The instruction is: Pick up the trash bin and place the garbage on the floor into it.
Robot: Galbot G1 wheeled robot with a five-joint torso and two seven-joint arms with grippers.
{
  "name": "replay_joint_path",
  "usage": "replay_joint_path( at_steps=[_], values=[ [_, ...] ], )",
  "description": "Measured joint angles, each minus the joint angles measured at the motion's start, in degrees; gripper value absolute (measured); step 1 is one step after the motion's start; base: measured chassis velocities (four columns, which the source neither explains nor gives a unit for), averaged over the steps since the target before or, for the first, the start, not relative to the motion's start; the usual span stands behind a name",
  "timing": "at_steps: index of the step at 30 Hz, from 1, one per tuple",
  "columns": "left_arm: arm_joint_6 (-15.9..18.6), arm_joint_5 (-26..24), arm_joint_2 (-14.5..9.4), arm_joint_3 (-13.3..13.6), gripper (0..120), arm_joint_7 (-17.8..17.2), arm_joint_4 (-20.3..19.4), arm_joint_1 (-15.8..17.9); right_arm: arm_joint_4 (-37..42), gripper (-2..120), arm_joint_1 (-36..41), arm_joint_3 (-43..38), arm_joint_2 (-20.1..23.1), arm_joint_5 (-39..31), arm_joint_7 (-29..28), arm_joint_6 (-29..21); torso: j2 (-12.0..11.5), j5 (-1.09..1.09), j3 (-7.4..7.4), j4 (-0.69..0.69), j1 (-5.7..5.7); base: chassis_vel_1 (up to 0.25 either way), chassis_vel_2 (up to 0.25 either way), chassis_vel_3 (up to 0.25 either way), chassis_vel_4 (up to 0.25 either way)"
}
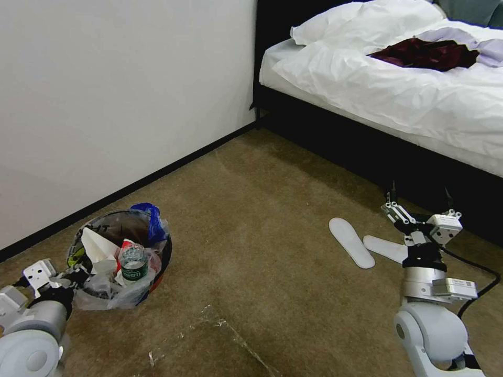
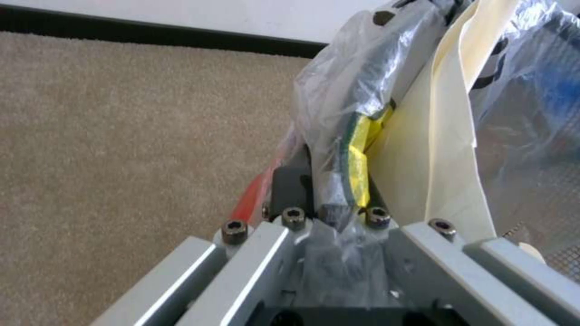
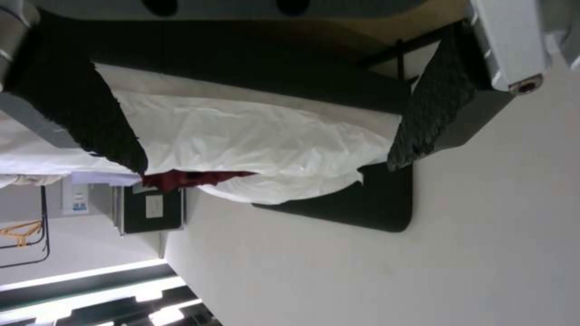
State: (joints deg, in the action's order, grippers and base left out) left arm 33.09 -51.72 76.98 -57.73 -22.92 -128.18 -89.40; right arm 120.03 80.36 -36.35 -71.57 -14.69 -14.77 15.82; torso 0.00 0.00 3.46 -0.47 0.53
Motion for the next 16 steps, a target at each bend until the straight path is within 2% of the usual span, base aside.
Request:
replay_joint_path(
  at_steps=[16],
  values=[
    [0.8, -0.2, -0.2, 0.1, 0, 0.1, -1.2, -0.1, 1.5, 100, 2.4, -1.0, -1.1, 0.8, 0.3, -0.1, 0.0, 0.0, 0.0, 0.0, 0.0, 0.0, 0.0, 0.0, 0.0]
  ],
)
